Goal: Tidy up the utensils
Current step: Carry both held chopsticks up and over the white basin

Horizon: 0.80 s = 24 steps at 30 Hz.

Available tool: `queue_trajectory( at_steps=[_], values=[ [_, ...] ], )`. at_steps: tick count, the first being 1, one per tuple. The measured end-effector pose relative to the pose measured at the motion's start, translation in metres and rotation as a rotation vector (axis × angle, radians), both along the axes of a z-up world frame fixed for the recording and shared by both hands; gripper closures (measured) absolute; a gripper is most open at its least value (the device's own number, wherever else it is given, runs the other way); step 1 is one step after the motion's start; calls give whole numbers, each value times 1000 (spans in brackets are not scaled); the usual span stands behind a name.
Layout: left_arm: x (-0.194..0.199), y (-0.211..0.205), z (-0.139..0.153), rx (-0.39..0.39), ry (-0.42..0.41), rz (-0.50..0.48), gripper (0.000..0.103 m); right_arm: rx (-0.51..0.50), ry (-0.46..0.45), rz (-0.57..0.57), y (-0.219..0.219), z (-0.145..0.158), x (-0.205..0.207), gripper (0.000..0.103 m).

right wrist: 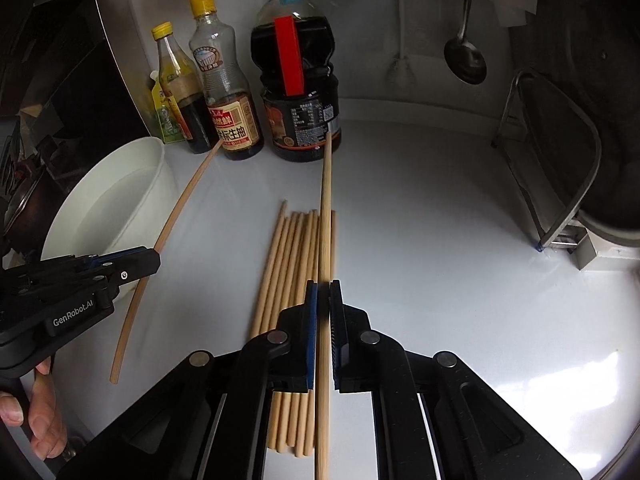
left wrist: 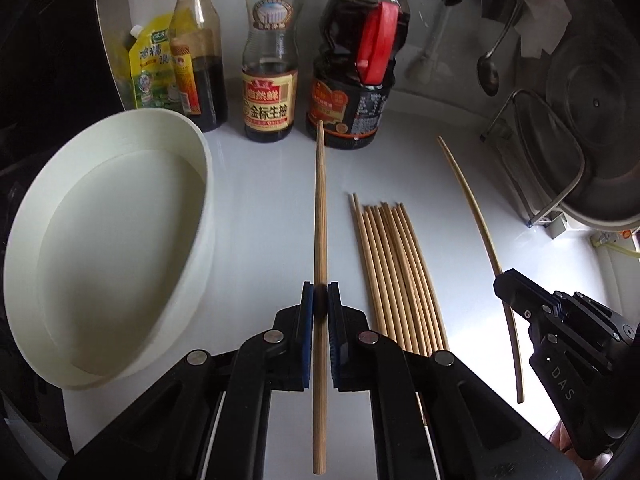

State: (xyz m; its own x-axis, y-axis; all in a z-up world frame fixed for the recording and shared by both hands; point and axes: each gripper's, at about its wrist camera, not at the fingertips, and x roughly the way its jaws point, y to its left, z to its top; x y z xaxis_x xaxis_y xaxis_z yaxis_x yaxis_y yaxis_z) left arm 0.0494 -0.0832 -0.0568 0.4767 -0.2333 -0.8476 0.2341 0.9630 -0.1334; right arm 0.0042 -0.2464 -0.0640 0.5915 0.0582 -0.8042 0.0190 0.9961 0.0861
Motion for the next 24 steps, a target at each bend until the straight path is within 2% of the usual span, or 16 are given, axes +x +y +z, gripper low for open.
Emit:
queue_trajectory(
  at_steps=[5, 10, 16, 20, 24],
  values=[
    [16, 55, 30, 21, -59, 75, 96, 40, -53, 91, 52, 26, 30, 97],
    [40, 123, 37, 49, -67, 161, 96, 97, -77, 182, 118, 31, 68, 97],
    [73, 185, 16, 67, -25, 206, 96, 139, -30, 259, 192, 17, 113, 97],
    [88, 201, -6, 73, 17, 203, 95, 142, 23, 276, 227, -3, 128, 97],
    [97, 208, -28, 81, 62, 182, 96, 139, 101, 261, 243, -31, 136, 97]
  ],
)
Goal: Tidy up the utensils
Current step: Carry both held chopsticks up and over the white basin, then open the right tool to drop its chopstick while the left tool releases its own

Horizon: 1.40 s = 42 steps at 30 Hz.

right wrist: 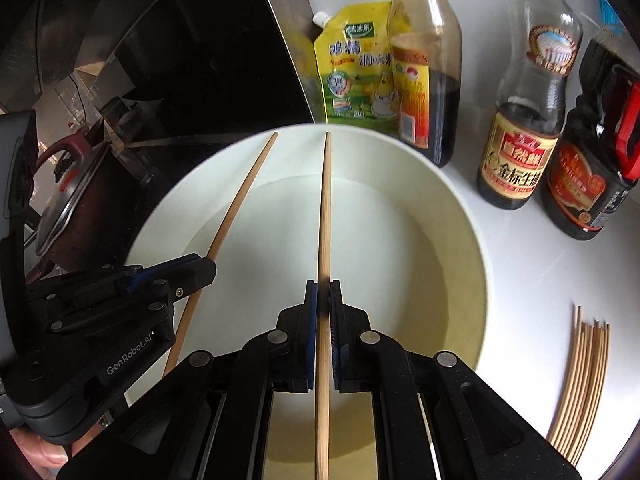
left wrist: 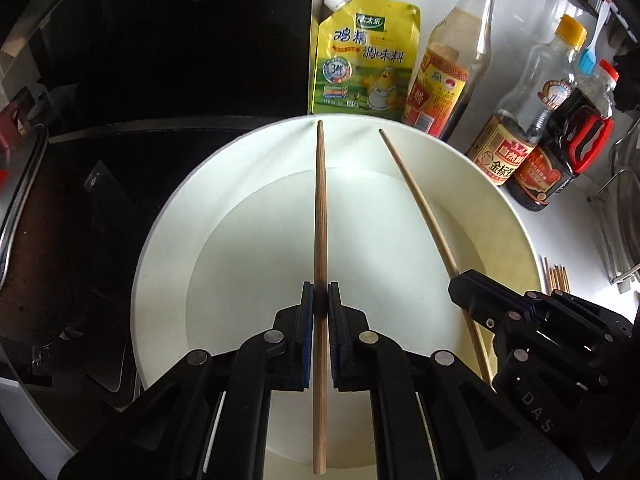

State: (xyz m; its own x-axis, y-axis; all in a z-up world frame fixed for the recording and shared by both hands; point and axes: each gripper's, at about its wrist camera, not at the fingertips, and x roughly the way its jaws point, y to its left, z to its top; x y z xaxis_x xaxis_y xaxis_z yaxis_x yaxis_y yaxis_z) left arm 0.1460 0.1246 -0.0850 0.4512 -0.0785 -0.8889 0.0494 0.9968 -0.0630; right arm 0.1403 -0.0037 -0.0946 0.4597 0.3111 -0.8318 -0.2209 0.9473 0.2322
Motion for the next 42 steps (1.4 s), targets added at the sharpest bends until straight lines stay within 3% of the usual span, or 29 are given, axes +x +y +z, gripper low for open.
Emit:
queue_trajectory(
  at_steps=[5, 13, 15, 18, 21, 30, 35, 42],
  values=[
    [7, 4, -21, -8, 38, -22, 95, -7, 69, -30, 5, -23, 4, 97],
    [11, 13, -39, -27, 84, -7, 94, -27, 91, -50, 3, -26, 4, 97],
    [10, 15, -38, -23, 73, 0, 80, -30, 91, -52, 4, -25, 6, 97],
    [6, 19, -32, -15, 51, 14, 64, -28, 78, -70, -2, -22, 5, 90],
    [3, 24, -23, -11, 25, 34, 50, -30, 55, -80, -5, -14, 1, 89],
    [-18, 33, 5, 15, -34, 64, 35, -42, 12, -77, -7, 6, -21, 74],
    [-37, 35, 17, 7, -48, 75, 30, -55, -24, -83, -12, 23, -38, 61],
    [-61, 30, 29, 14, -79, 87, 18, -57, -47, -110, -27, 36, -66, 57]
  ],
)
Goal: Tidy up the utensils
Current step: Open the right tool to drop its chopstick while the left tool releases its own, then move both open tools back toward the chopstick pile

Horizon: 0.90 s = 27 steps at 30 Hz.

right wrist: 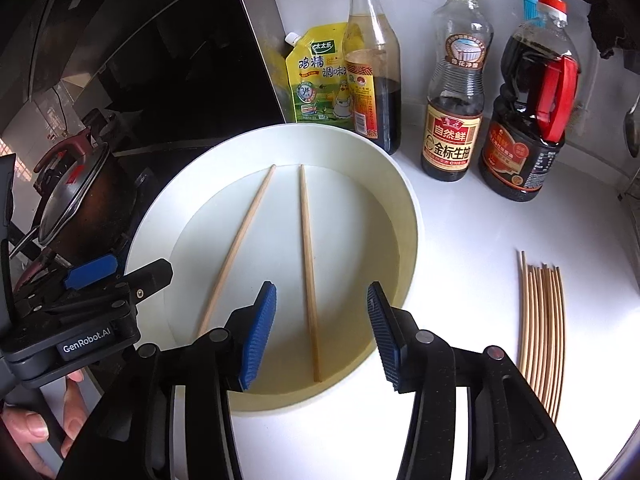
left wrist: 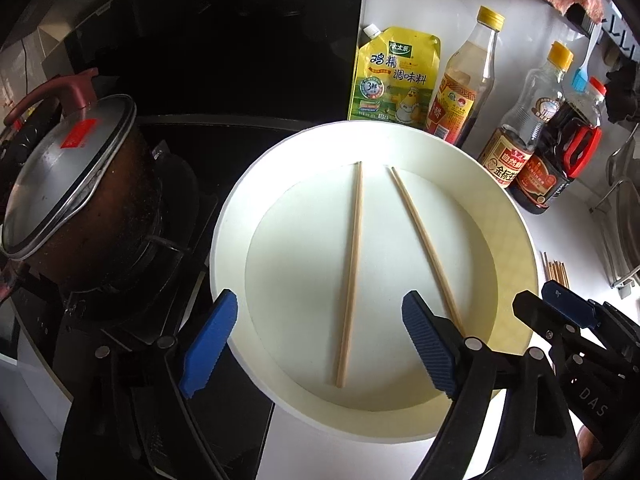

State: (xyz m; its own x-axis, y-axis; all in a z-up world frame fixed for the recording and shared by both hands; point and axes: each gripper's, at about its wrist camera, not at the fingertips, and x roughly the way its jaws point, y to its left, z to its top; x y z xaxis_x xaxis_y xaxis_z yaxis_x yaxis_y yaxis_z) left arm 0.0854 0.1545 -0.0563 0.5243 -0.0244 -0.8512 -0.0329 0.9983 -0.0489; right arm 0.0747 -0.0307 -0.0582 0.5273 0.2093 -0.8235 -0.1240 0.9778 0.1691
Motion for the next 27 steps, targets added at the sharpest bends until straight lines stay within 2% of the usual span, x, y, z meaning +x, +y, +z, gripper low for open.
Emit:
queue_trajectory(
  at_steps=[5, 16, 20, 27],
  values=[
    [-15, -11, 8, -6, -5, 1, 18, -9, -1, -2, -12, 6, -23, 53],
    [-40, -65, 27, 3, -34, -54, 7, -26, -15, -41, -63, 13, -63, 48],
    [-45, -92, 26, 5, -27, -90, 7, -45, -32, -78, -91, 14, -79, 44],
    [-60, -148, 15, -7, -1, -178, 7, -80, -14, -173, -149, 2, -104, 44]
  ],
)
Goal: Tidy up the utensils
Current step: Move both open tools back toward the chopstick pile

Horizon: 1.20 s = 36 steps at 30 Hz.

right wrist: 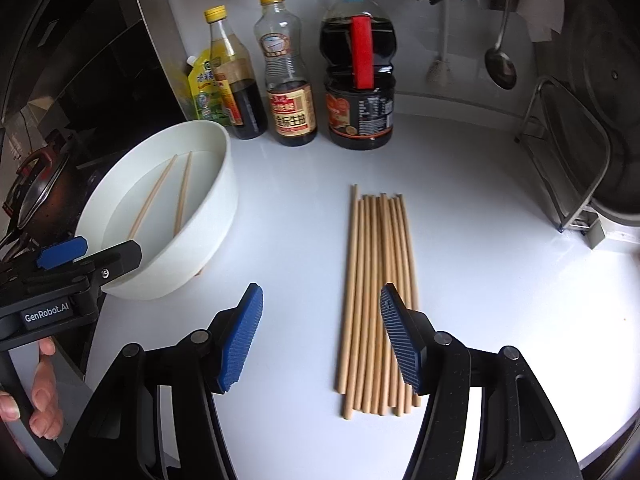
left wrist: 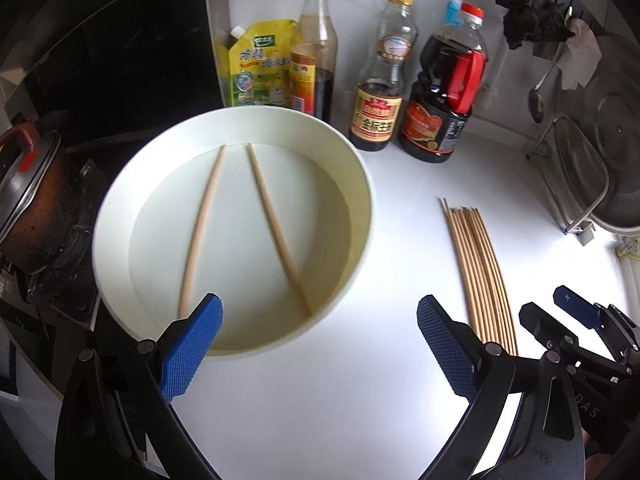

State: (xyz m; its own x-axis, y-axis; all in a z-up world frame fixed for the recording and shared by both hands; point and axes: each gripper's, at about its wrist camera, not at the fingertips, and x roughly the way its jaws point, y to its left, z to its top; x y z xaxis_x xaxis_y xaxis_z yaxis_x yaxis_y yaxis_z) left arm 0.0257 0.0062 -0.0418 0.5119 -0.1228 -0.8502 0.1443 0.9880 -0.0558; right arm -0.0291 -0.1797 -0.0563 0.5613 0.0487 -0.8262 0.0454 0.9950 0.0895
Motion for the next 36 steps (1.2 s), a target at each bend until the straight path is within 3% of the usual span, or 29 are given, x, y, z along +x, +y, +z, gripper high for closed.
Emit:
queue_trajectory(
  at_steps=[8, 15, 26, 36],
  values=[
    [-13, -55, -18, -19, 20, -60, 7, -59, 31, -90, -62, -22, -18, 43],
    [-19, -91, -42, 5, 25, -84, 7, -54, 42, -92, -93, -49, -18, 43],
    [-11, -106, -75, 18, 40, -38, 7, -32, 54, -27, -95, -78, 7, 43],
    [-2, -104, -86, 20, 51, -14, 7, -59, 64, -12, -94, -91, 21, 43]
  ],
)
